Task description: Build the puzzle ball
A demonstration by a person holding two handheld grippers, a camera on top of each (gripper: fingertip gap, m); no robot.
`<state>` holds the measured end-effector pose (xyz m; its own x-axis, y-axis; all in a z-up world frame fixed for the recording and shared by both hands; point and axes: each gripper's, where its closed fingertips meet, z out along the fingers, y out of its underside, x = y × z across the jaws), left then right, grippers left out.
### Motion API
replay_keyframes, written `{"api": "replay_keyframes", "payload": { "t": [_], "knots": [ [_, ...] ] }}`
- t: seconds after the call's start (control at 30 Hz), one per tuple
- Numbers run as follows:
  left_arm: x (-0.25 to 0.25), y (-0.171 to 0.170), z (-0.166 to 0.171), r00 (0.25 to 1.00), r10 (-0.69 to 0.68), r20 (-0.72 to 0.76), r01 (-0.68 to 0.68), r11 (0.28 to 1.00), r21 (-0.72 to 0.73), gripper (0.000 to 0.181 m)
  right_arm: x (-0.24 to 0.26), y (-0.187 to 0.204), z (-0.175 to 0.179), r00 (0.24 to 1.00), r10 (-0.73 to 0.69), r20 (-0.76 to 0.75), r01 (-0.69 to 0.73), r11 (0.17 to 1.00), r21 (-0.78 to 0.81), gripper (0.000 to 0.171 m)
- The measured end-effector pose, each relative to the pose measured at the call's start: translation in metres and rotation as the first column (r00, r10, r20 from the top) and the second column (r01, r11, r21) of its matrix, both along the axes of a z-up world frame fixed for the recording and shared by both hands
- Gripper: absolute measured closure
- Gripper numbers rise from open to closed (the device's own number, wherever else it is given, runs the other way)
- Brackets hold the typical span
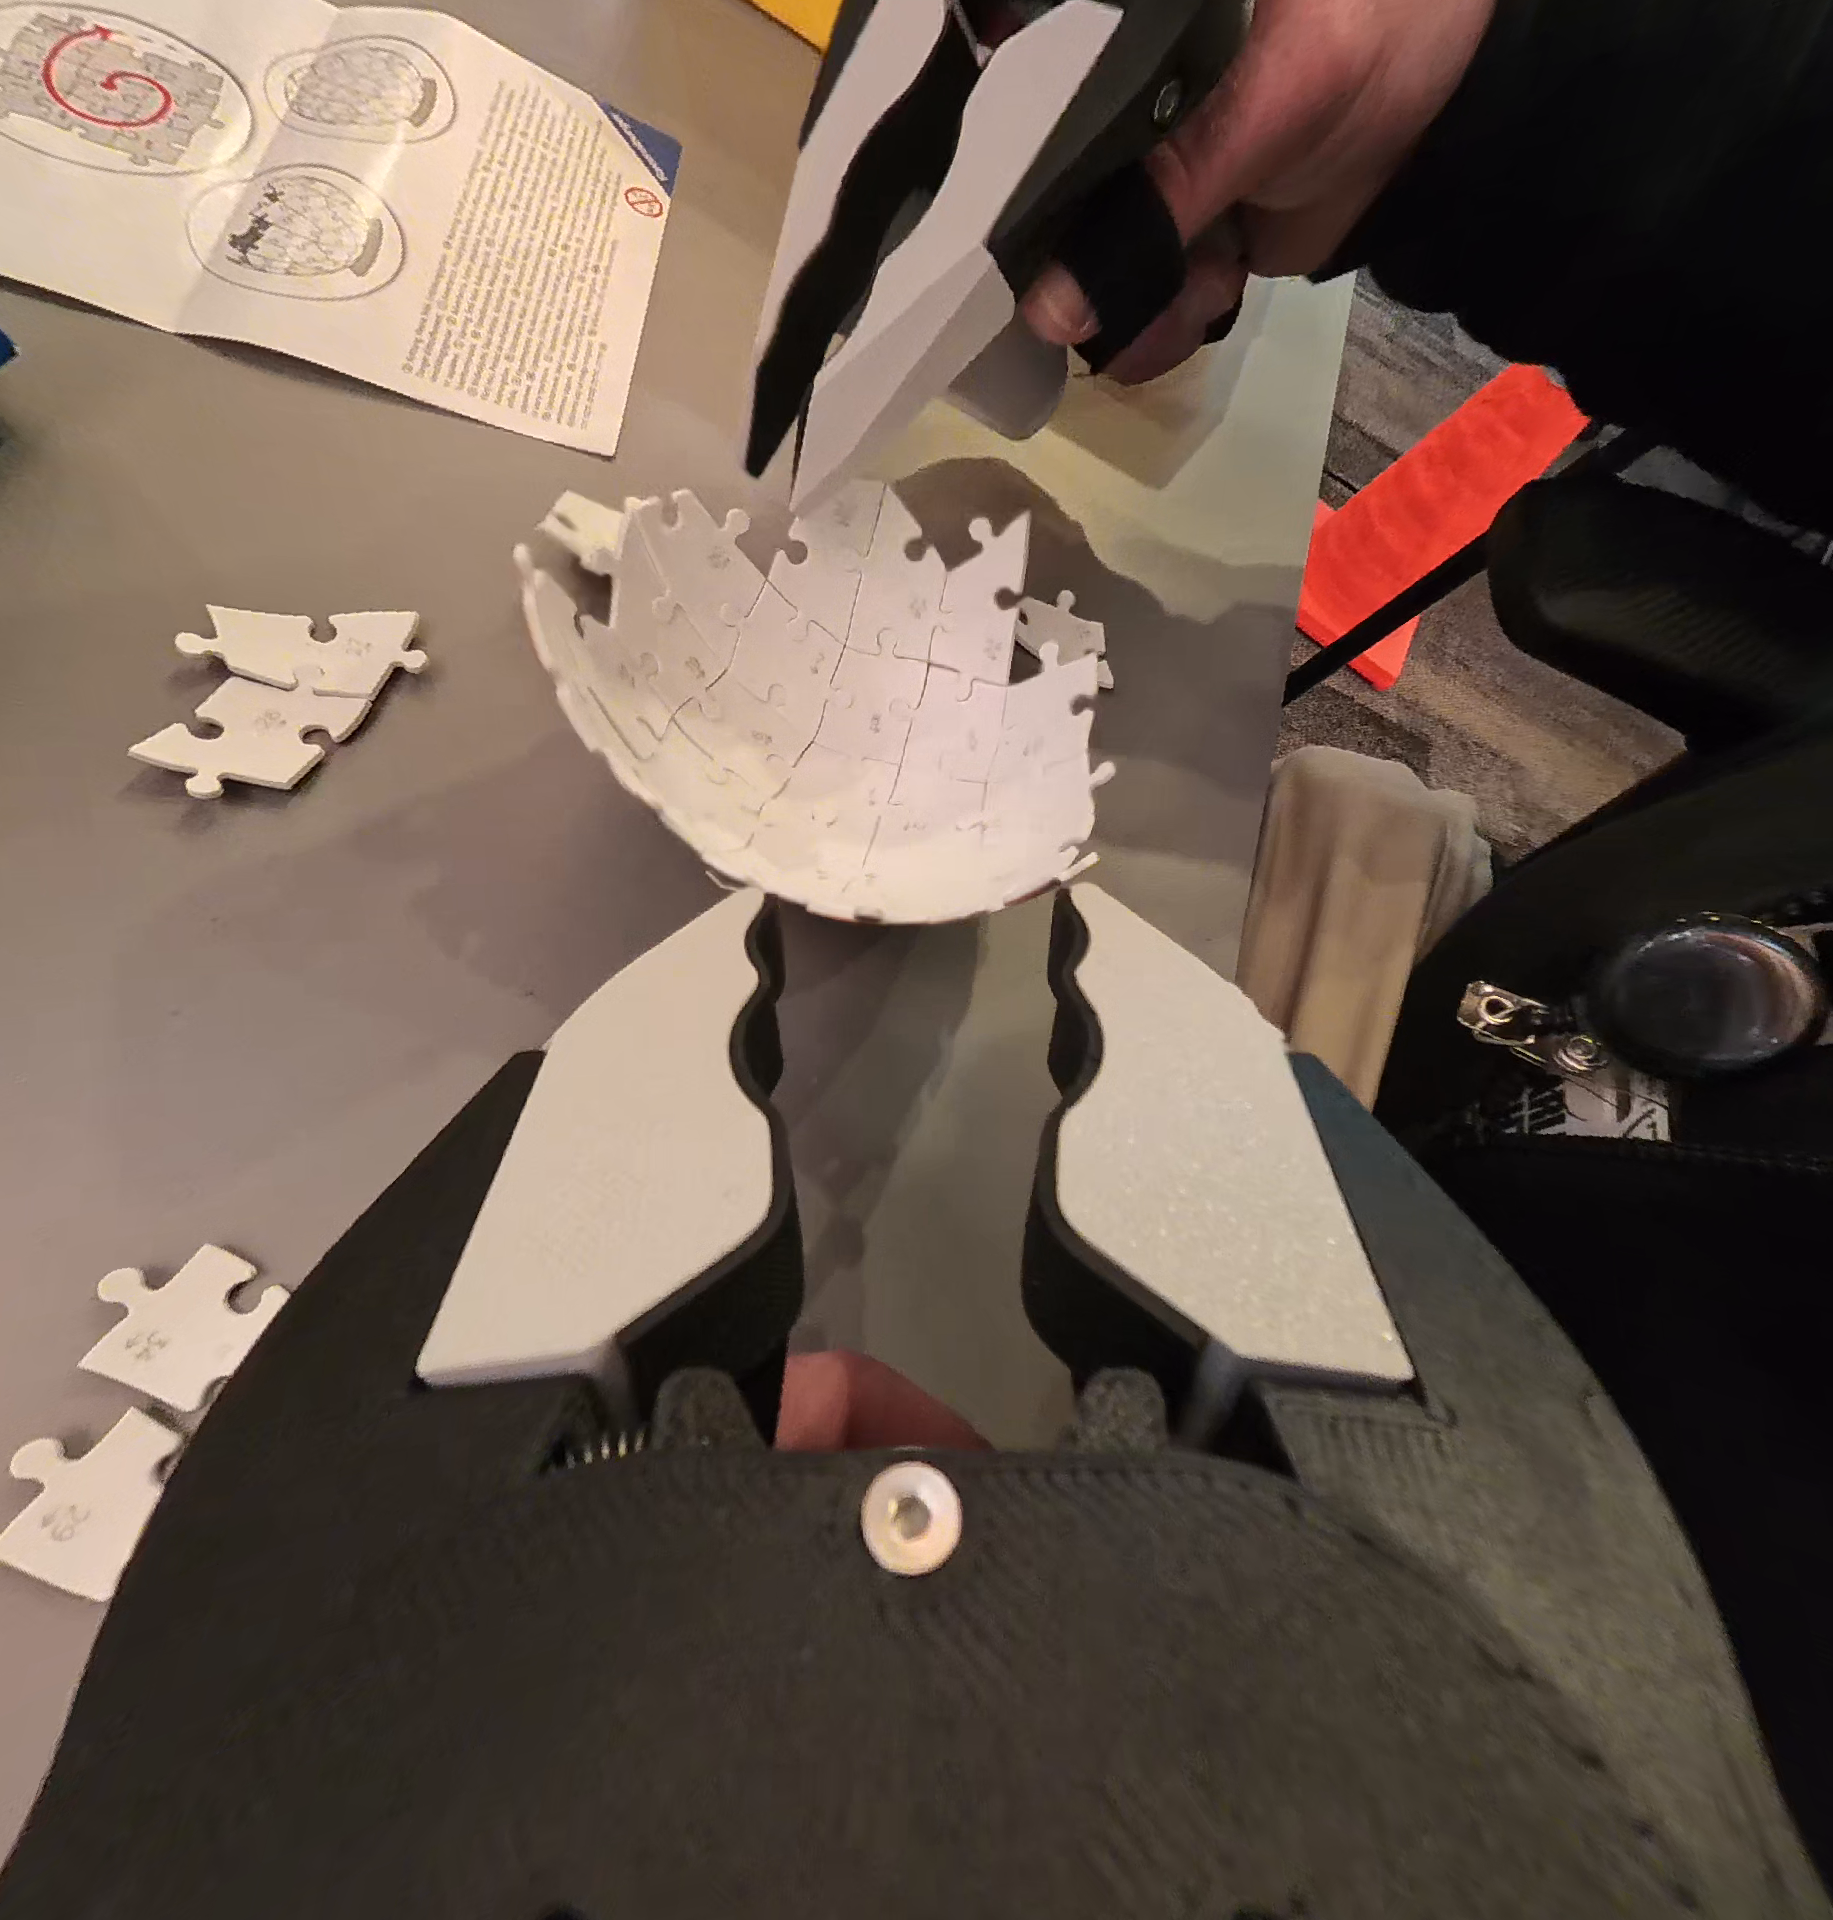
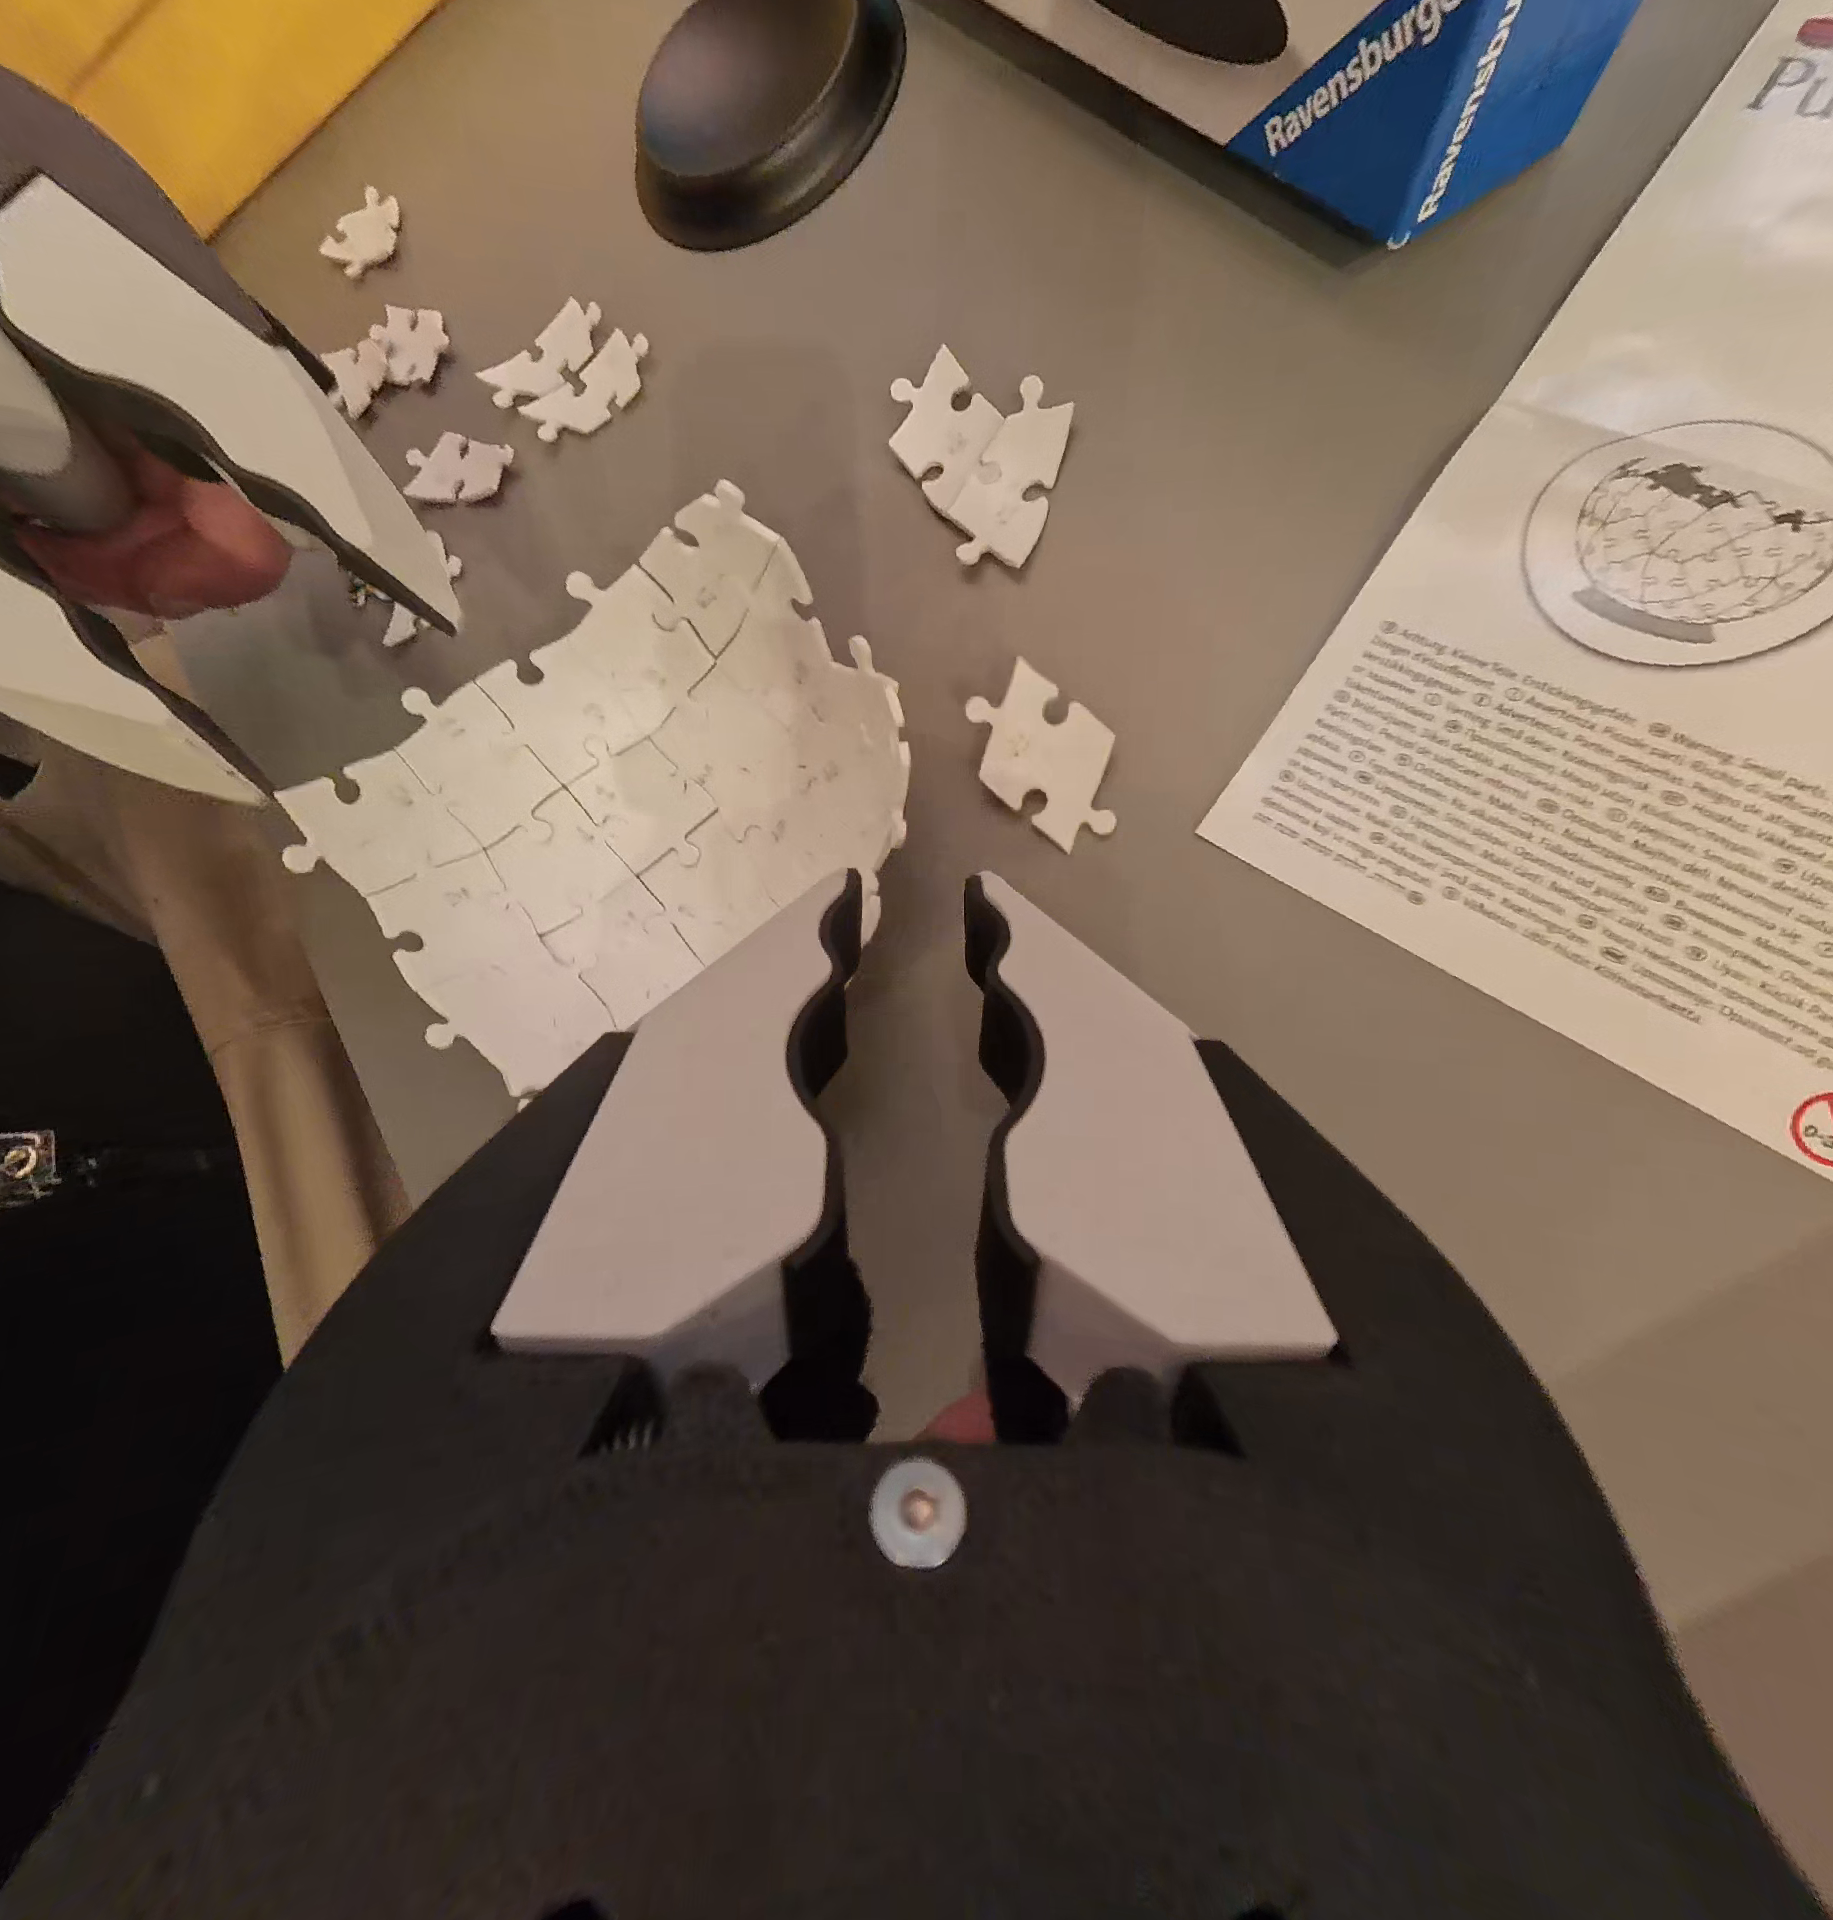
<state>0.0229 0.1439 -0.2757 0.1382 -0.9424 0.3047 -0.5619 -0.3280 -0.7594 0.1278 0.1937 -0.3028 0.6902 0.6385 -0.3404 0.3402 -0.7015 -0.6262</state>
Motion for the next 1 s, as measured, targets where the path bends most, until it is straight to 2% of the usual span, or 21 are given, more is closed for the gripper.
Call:
{"api": "replay_keyframes", "payload": {
  "t": [0.17, 0.4, 0.5, 0.57, 0.67, 0.73, 0.87, 1.0],
  "knots": [
    [-0.008, 0.001, 0.005, 0.998, -0.051, -0.022, 0.05, 0.999, -0.012, 0.133, -0.004, -0.005, -0.007, 1.0, 0.011, -0.002, -0.012, 1.0, -0.021, 0.154],
    [-0.002, 0.044, 0.021, 1.0, 0.029, -0.01, -0.029, 0.999, 0.035, 0.129, 0.002, 0.004, 0.006, 0.999, -0.017, -0.049, 0.018, 1.0, 0.019, 0.155],
    [0.015, 0.061, 0.008, 0.994, 0.018, -0.105, -0.004, 0.991, 0.13, 0.126, 0.014, 0.016, 0.006, 0.999, -0.034, 0.005, 0.033, 0.998, 0.061, 0.155],
    [0.026, 0.069, -0.006, 0.987, 0.012, -0.163, 0.012, 0.989, 0.146, 0.124, 0.017, 0.025, 0.005, 0.999, -0.019, 0.049, 0.015, 0.995, 0.094, 0.153],
    [0.034, 0.074, -0.026, 0.974, 0.002, -0.228, 0.029, 0.991, 0.134, 0.123, 0.018, 0.035, -0.006, 0.985, 0.035, 0.172, -0.058, 0.99, 0.132, 0.153],
    [0.032, 0.073, -0.035, 0.963, 0.0, -0.268, 0.039, 0.989, 0.142, 0.122, 0.01, 0.036, -0.01, 0.976, 0.102, 0.191, -0.13, 0.982, 0.14, 0.153],
    [0.029, 0.071, -0.039, 0.962, 0.015, -0.273, 0.023, 0.991, 0.134, 0.123, 0.005, 0.036, -0.028, 0.942, 0.195, 0.272, -0.231, 0.967, 0.109, 0.15],
    [0.027, 0.069, -0.039, 0.963, 0.019, -0.268, 0.017, 0.992, 0.129, 0.123, 0.003, 0.039, -0.032, 0.941, 0.196, 0.276, -0.236, 0.964, 0.119, 0.158]
  ]
}}
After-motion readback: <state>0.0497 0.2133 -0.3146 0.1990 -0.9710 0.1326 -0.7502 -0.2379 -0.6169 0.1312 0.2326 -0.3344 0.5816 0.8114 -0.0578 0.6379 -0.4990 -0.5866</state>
